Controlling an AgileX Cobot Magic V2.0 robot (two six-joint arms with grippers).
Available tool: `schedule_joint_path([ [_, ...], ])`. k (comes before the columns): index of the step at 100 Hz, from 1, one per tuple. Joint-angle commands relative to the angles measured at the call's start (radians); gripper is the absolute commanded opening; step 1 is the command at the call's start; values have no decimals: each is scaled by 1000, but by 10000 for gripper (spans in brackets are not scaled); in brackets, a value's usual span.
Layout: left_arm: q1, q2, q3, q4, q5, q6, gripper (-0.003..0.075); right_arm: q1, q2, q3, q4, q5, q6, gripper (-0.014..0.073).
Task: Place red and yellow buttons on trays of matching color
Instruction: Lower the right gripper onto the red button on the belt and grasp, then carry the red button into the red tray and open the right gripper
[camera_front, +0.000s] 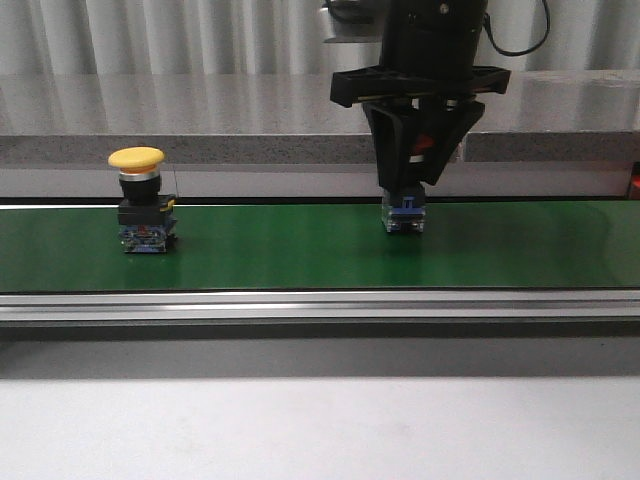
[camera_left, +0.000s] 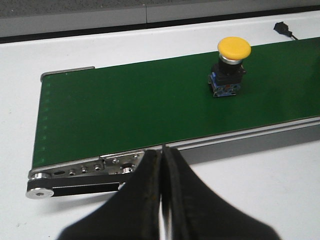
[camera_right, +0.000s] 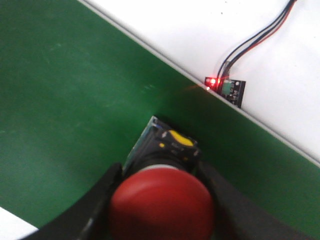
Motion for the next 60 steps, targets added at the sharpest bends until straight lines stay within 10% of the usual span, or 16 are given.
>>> schedule_joint_path([
  [1,-8,5,-26,-17,-64,1,-20,-1,-64,-32,-4,-20,-8,141],
  [60,-8,5,-26,-17,-64,1,-20,-240,-230,-32,-4,43,93,141],
])
